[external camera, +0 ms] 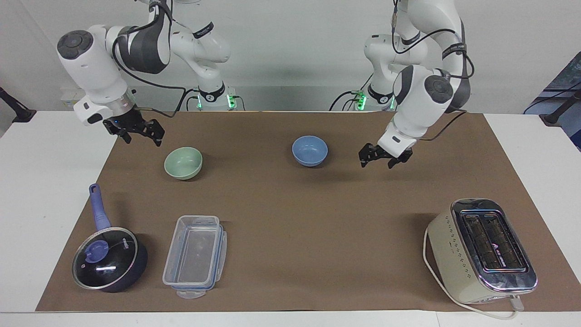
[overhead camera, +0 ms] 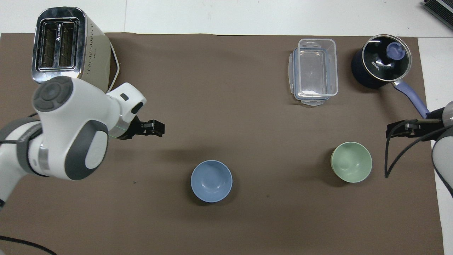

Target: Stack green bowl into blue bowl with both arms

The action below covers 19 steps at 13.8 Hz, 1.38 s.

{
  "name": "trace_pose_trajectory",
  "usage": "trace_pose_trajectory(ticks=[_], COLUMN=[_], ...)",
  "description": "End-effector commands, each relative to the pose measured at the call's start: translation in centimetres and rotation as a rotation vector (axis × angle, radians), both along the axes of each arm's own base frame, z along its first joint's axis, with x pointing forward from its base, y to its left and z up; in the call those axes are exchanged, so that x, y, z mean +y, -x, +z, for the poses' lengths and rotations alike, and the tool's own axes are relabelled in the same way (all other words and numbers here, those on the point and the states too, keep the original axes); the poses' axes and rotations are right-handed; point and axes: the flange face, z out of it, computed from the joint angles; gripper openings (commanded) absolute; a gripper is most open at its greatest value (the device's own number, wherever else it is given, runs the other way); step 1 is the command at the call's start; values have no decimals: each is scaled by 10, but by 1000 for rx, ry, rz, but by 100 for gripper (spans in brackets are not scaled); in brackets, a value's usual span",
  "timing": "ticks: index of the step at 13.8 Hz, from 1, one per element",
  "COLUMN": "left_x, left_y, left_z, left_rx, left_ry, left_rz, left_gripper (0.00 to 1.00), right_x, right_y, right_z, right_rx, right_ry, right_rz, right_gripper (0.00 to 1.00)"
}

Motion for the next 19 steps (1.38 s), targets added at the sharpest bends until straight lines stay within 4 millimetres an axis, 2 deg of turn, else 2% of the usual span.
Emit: trace_pose_trajectory(ticks=[1, 3, 4, 5, 6, 9, 10, 11, 12, 13, 15, 16, 19], left_x=[39, 59, 76, 92, 98, 102, 109, 112, 113, 112, 113, 114, 114], left_y=[-9, -12, -10, -7, -2, 6, 18, 23, 23, 22, 22, 24, 12], left_z=[39, 69, 89, 99, 108, 139, 148, 149, 149, 152, 164, 171, 180], left_rx=[-35, -69, -92, -93, -89, -63, -48, -44, -44, -48, -55, -29, 3], left_ry=[-41, -84, -86, -89, -89, -112, -112, -113, -114, -114, -113, -116, -120], left_rz=[-28, -62, -59, -54, -68, -79, -74, -70, -67, -64, -64, -66, -68], left_gripper=[100, 100, 100, 100, 100, 100, 100, 100, 100, 100, 100, 100, 100], right_x=[-16, -24, -30, -29, -26, -22, -22, -17, -6, -5, -3, -2, 6], right_y=[35, 48, 50, 52, 51, 53, 54, 54, 53, 54, 54, 54, 56], right_z=[-68, -111, -130, -135, -144, -156, -157, -157, -157, -158, -156, -153, -142], right_rx=[20, -11, -7, -7, -2, -3, 5, 14, 22, 35, 38, 39, 57], right_ry=[-6, -8, -15, -16, -21, -23, -24, -25, -31, -53, -107, -113, -136], right_rz=[17, 58, 59, 62, 68, 72, 68, 68, 73, 55, 17, 18, 17], right_gripper=[100, 100, 100, 100, 100, 100, 89, 68, 37, 21, 5, 0, 0])
